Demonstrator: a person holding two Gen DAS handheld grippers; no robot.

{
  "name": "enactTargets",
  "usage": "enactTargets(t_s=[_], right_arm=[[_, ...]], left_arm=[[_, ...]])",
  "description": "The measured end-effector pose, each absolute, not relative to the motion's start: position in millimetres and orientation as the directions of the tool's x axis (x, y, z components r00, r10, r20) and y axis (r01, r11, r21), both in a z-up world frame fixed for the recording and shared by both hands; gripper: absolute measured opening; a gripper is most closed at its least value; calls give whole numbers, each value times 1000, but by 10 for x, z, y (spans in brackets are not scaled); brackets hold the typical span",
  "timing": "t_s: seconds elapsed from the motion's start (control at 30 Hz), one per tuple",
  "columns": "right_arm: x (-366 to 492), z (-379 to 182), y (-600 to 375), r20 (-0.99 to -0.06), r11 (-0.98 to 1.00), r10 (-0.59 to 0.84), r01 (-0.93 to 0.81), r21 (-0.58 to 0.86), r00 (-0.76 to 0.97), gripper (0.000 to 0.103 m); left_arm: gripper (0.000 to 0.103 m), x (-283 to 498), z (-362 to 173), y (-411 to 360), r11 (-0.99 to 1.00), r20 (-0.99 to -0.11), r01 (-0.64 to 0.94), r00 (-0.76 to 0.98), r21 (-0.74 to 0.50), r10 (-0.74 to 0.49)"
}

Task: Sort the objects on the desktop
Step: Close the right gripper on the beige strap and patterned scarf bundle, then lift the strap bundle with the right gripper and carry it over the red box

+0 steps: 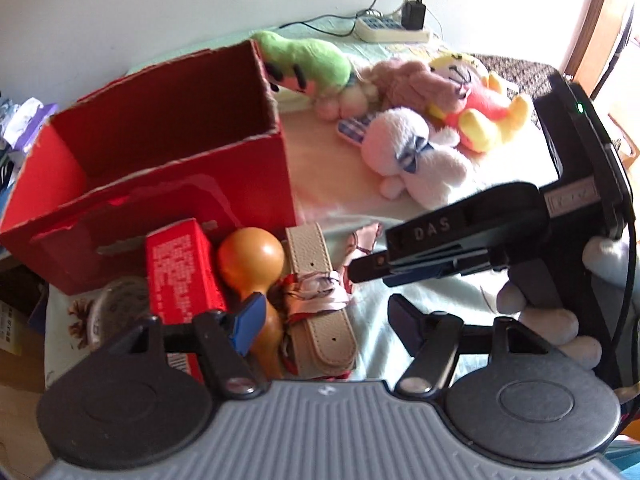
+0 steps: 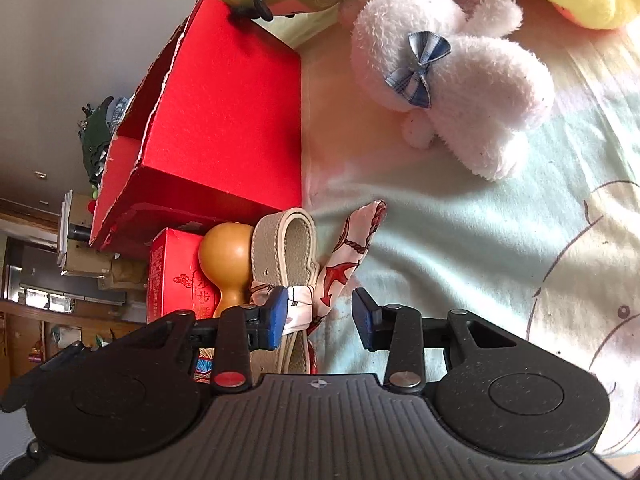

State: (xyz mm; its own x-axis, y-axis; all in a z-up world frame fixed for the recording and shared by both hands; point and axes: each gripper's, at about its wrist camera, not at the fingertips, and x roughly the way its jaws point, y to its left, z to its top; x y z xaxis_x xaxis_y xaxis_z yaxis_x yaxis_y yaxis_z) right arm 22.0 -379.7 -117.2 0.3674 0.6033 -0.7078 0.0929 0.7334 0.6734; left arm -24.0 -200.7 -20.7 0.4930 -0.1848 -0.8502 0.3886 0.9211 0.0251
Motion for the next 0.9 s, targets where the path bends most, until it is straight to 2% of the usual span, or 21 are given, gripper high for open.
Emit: enactTargets(t_s=[0.3, 0.6, 0.73, 0.77, 0.8, 0.83, 0.87, 0.9], right_arm=[[442, -1295, -3860, -636, 659, 714, 23, 751, 292, 44], [525, -1327, -3751, -615, 641, 750, -39, 766, 242, 46], [512, -1289, -3695, -602, 632, 763, -77, 771, 234, 61], [501, -1278, -3691, -604, 635, 762, -85, 768, 233, 61], [491, -1269, -3681, -611, 643, 756, -94, 760, 234, 60], [479, -1261, -3676, -621, 655, 747, -104, 748, 237, 54], [465, -1253, -3672, -636, 673, 733, -114, 731, 241, 43], [453, -1256, -3686, -640, 678, 729, -122, 725, 245, 42]], left_arm=[[71, -131, -545, -2178, 924, -891, 372, 444, 89, -93], [71, -30, -796, -2225, 932, -910, 344, 413, 117, -38], [68, -20, -832, -2240, 931, -902, 334, 431, 145, -14], [62, -20, -836, -2244, 930, -898, 331, 439, 160, -2], [60, -20, -838, -2249, 928, -895, 331, 446, 174, 8], [59, -22, -836, -2254, 925, -892, 332, 452, 183, 15], [55, -26, -831, -2259, 923, -890, 335, 456, 187, 15], [53, -31, -823, -2270, 921, -888, 341, 460, 190, 13]])
